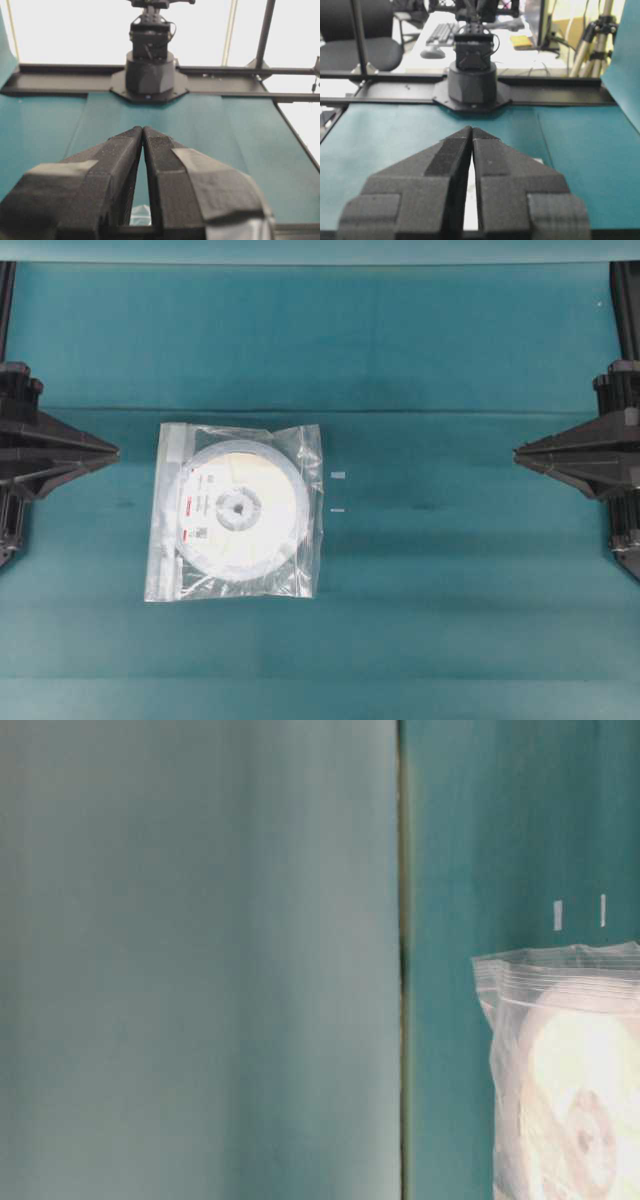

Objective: Take out the reel from the clear zip bag.
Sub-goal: 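Raise both arms from rest toward the bagged reel, then move the left gripper to the bag's left edge and pinch it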

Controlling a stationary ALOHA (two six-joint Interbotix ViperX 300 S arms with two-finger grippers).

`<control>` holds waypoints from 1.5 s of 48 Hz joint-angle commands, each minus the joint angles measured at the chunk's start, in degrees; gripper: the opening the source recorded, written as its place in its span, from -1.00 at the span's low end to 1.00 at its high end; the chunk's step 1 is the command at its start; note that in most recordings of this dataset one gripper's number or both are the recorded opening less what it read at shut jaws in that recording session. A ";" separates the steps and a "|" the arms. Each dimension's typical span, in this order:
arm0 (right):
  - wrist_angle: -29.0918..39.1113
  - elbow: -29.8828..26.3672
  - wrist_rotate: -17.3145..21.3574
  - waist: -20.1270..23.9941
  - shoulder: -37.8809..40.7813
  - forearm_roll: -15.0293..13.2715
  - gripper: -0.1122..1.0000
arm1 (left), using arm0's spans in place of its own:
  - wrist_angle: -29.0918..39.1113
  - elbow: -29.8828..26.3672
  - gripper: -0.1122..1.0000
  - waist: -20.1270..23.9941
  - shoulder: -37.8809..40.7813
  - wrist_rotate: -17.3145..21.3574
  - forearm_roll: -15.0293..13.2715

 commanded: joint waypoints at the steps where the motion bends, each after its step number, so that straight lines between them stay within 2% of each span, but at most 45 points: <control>1: -0.44 -1.93 2.11 0.35 0.70 0.44 -0.61 | -0.44 -2.72 -0.54 -0.88 0.44 -4.39 0.53; 3: 0.00 -2.55 2.46 0.44 1.05 3.43 -0.64 | -0.62 -2.99 -0.58 -0.88 0.53 -7.38 0.62; 5: 0.35 -2.99 3.69 0.35 1.41 6.33 -0.74 | -0.62 -3.25 -0.70 -0.88 0.53 -10.81 0.62; 9: 0.97 -3.43 6.15 0.44 2.37 10.02 -0.80 | -0.09 -2.99 -0.86 -0.97 0.44 -17.49 1.05; 18: 1.14 -4.92 10.81 0.70 6.06 13.62 -0.80 | 5.27 -2.64 -0.88 -0.79 1.41 -29.71 1.14; 26: 1.14 -7.65 17.14 0.18 13.10 19.16 -0.80 | 8.26 0.53 -0.88 1.85 2.99 -41.66 1.14; 30: 1.05 -8.79 19.60 0.18 17.14 19.86 -0.80 | 8.79 2.11 -0.88 4.04 3.43 -47.99 1.14; 34: 0.88 -10.11 21.45 0.26 21.18 19.95 -0.80 | 9.40 3.69 -0.88 5.27 4.22 -52.38 1.23; 46: 0.18 -15.03 25.49 -0.53 30.32 20.30 -0.80 | 15.47 7.12 -0.88 5.36 9.32 -54.84 1.14; 56: -0.70 -16.08 27.07 -1.49 32.96 21.62 -0.80 | 15.82 10.37 -0.88 5.89 15.47 -58.45 1.23; 66: -0.88 -16.00 28.21 -1.49 33.22 21.71 -0.79 | 8.17 13.27 -0.88 5.89 16.96 -58.45 1.23; 72: -0.88 -16.08 28.39 -1.58 33.75 21.80 -0.69 | 3.78 15.03 -0.85 5.89 17.23 -58.45 1.23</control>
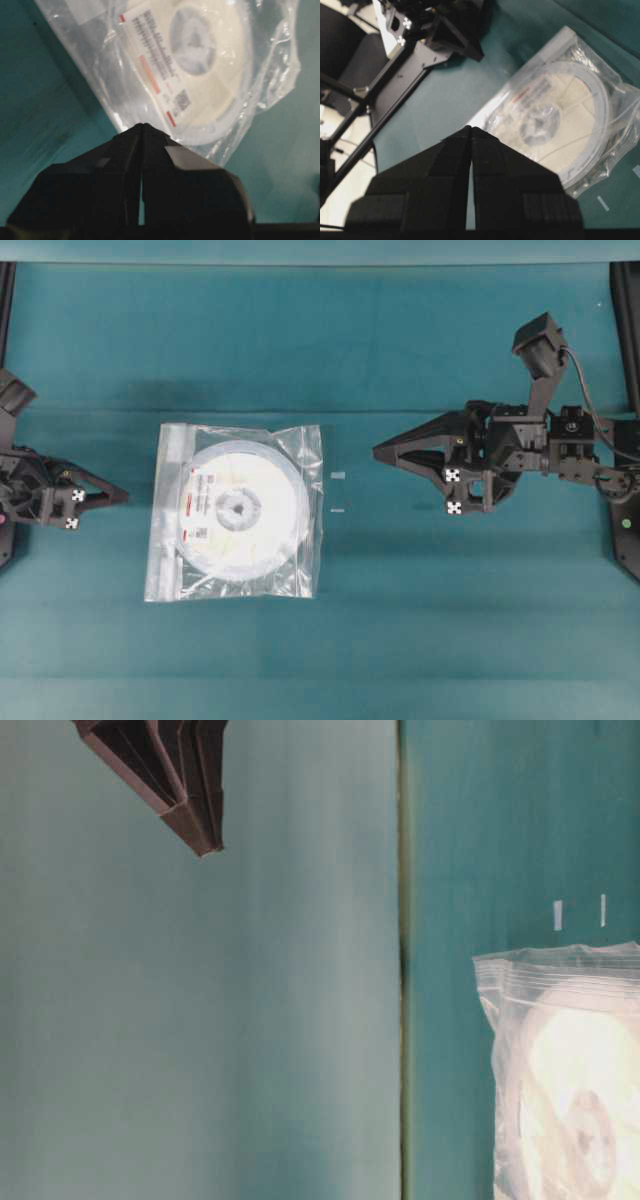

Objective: Take out the reel from the clear zip bag.
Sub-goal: 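Move the left gripper to the bag's left edge and pinch it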

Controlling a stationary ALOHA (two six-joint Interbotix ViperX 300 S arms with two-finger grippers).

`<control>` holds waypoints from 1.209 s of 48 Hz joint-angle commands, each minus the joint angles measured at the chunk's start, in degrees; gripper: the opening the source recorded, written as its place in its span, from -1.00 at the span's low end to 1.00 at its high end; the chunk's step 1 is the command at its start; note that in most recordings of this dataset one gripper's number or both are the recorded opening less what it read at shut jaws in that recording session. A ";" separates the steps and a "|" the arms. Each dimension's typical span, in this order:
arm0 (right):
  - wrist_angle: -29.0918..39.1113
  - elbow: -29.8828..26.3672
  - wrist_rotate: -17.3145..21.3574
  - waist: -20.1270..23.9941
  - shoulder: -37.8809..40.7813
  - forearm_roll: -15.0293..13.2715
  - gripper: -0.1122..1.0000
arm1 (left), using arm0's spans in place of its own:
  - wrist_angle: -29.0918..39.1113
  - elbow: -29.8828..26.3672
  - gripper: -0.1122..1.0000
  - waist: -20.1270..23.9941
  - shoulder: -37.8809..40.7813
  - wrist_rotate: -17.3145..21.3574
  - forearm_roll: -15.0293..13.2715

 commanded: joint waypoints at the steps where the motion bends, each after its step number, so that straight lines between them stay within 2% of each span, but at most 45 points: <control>1: -0.53 -1.14 0.53 -0.09 0.09 0.09 -0.68 | -3.34 0.88 -0.84 0.09 0.53 0.00 0.18; 5: -0.53 -1.23 0.62 -0.18 0.53 0.09 -0.56 | -4.92 1.85 -0.67 0.09 0.70 -0.09 0.18; 8: -0.53 -1.23 0.62 -0.18 0.79 0.09 -0.46 | -4.92 1.93 -0.46 0.18 0.79 -0.18 0.18; 18: -0.70 -1.23 0.70 -0.53 1.58 1.23 0.12 | -4.83 1.49 0.61 0.88 2.29 -0.35 0.09; 22: -0.62 -1.23 0.70 -0.79 1.93 1.67 0.38 | -5.01 1.32 0.89 1.14 4.48 -0.44 0.09; 25: -0.70 -1.32 0.70 -0.79 2.29 1.76 0.52 | -5.54 0.88 0.82 1.14 6.86 -0.44 0.09; 28: -0.70 -1.32 0.70 -0.79 2.55 1.67 0.58 | -6.86 0.26 0.75 1.14 9.14 -0.44 0.09; 43: -0.62 -1.32 0.70 -0.79 2.90 1.67 0.58 | -18.63 -1.93 0.79 1.14 20.57 -1.49 0.09; 58: -0.88 -1.32 0.62 -0.88 2.81 1.67 0.58 | -20.13 -5.45 0.79 1.14 29.71 -3.08 0.09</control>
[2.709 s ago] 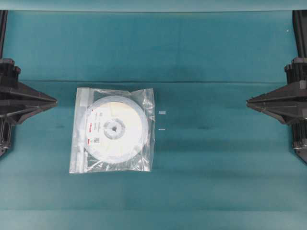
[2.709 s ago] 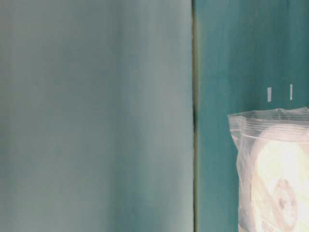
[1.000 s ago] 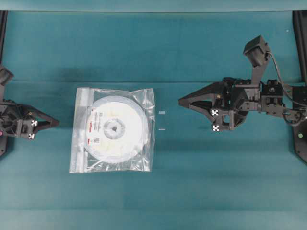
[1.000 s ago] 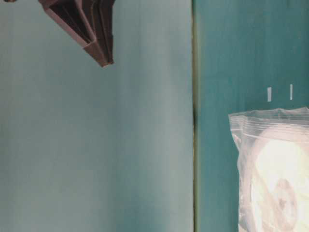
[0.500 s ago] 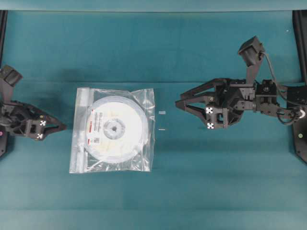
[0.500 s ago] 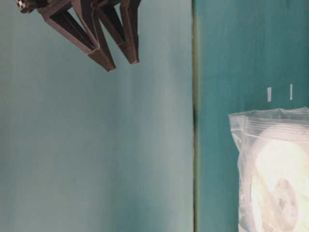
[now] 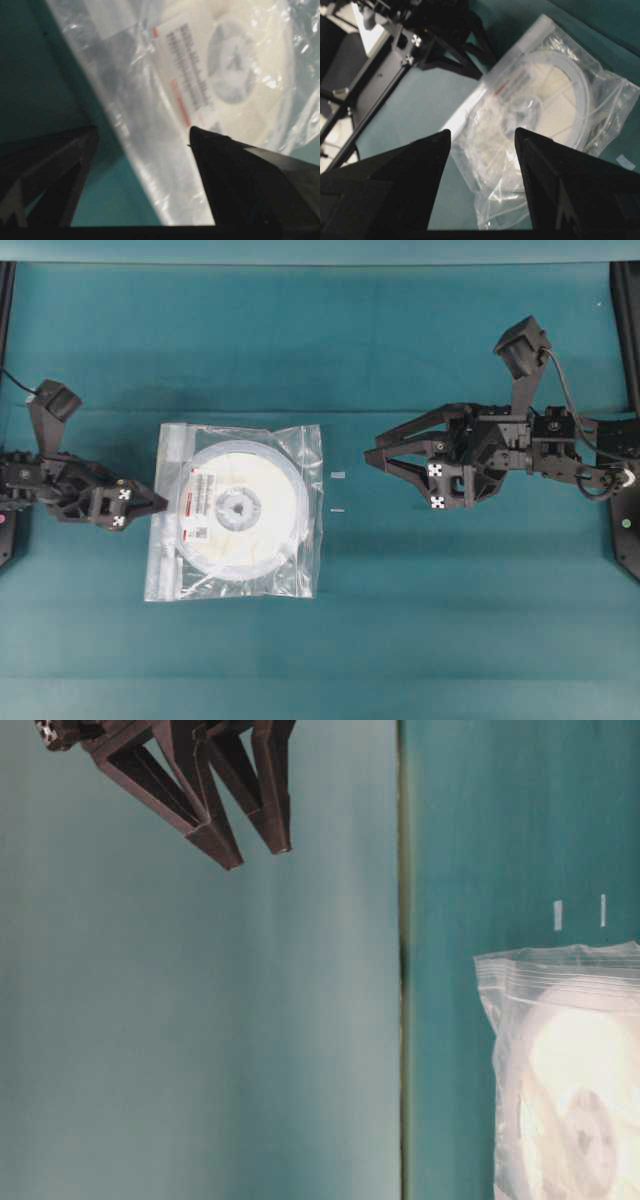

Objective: Take out the reel from the clear zip bag.
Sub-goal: 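Move the left gripper to the bag's left edge and pinch it, then reach the right gripper to the reel's right rim inside the bag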

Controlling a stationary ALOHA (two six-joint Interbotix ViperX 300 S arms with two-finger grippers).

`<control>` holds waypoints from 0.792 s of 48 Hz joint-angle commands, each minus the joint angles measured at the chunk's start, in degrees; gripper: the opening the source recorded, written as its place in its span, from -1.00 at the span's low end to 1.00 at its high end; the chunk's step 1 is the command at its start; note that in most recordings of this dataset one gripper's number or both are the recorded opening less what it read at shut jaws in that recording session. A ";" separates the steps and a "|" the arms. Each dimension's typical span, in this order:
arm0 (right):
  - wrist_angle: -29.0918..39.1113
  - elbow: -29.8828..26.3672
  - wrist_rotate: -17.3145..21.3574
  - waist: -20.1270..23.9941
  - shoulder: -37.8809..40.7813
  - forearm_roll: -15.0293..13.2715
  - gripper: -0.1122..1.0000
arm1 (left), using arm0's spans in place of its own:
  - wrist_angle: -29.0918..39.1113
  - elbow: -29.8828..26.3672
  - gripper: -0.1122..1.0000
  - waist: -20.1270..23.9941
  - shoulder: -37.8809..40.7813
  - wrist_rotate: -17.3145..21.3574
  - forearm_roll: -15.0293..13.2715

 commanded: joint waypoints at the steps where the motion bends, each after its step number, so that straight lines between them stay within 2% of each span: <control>1: -0.62 -0.97 0.35 0.00 -0.35 0.00 0.58 | -0.53 -1.32 0.79 0.00 1.85 -0.09 0.09; 25: -0.26 -0.88 0.35 0.09 -0.44 0.09 0.58 | -0.97 -2.37 0.77 0.00 2.99 -0.18 0.09; 38: -0.35 -0.79 0.35 0.35 -0.44 0.09 0.58 | -0.44 -2.90 0.65 0.00 3.43 -0.18 0.18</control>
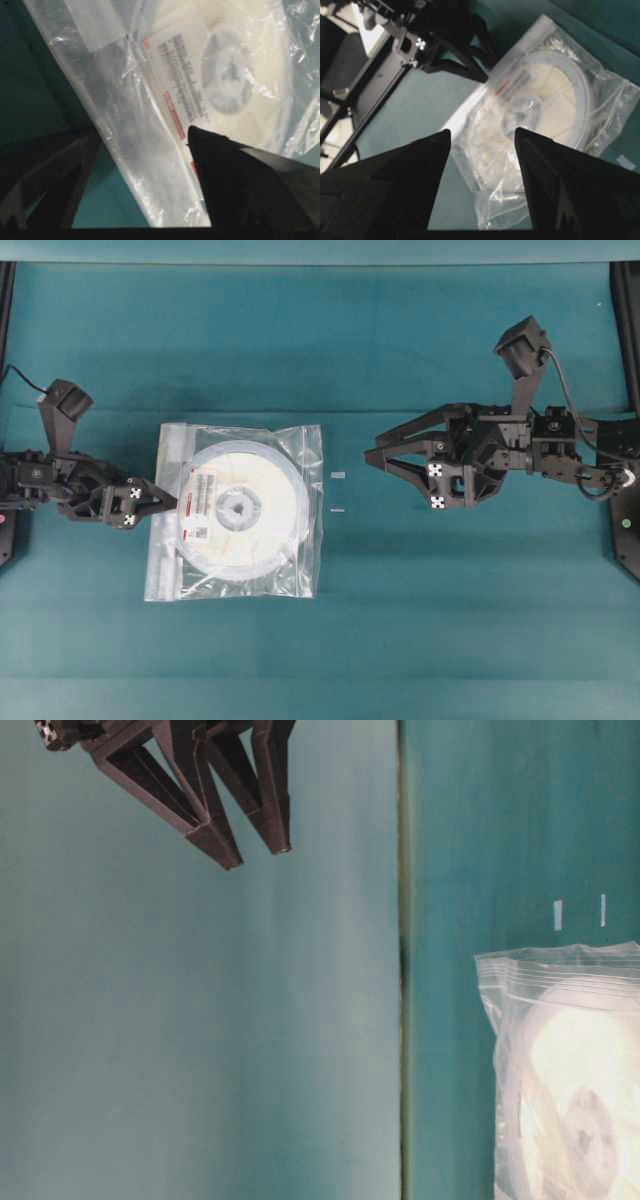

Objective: Take out the reel from the clear zip bag.
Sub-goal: 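Reach the right gripper to the reel's right rim inside the bag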

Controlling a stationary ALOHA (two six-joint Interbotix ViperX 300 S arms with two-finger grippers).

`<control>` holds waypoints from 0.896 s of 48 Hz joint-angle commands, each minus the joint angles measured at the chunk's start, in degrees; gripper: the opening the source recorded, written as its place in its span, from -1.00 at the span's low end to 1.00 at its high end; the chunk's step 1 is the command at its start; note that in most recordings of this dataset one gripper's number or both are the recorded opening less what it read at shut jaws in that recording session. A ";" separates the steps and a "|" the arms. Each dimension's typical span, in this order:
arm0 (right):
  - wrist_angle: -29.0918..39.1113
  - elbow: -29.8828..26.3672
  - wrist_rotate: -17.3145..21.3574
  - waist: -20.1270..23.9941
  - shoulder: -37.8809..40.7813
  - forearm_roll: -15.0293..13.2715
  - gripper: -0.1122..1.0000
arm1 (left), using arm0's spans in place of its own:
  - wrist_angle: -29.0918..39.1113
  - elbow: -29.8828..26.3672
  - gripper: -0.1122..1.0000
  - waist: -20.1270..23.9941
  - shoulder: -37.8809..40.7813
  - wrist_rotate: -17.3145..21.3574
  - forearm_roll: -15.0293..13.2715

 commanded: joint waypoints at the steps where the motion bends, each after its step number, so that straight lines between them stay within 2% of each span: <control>1: -0.35 -0.88 0.35 0.26 -0.44 0.09 0.58 | 0.26 -1.58 0.63 0.09 1.32 0.00 0.09; 5: -0.35 -0.88 0.35 0.44 -0.35 0.09 0.58 | 0.97 -1.58 0.52 0.09 1.32 0.00 0.09; 8: -0.35 -0.88 0.35 0.53 -0.35 0.09 0.58 | 2.11 -1.58 0.36 0.09 1.41 0.18 0.09; 18: -0.26 -0.88 0.44 1.05 -0.44 0.09 0.58 | 5.63 -1.93 -0.48 0.18 2.46 0.88 0.09; 23: -0.26 -0.79 0.44 1.32 -0.35 0.53 0.58 | 5.54 -2.37 -0.75 0.09 3.16 1.93 0.18; 27: -0.09 -0.70 0.44 1.49 -0.35 0.97 0.58 | 5.63 -2.99 -0.86 0.26 3.52 2.29 0.09; 33: 1.14 -0.26 0.44 2.02 0.26 2.02 0.58 | 5.89 -3.52 -0.86 0.18 3.96 2.55 0.09; 43: 7.12 -1.14 0.44 2.11 4.22 7.29 0.59 | 5.98 -3.34 -0.86 0.26 3.96 2.55 0.09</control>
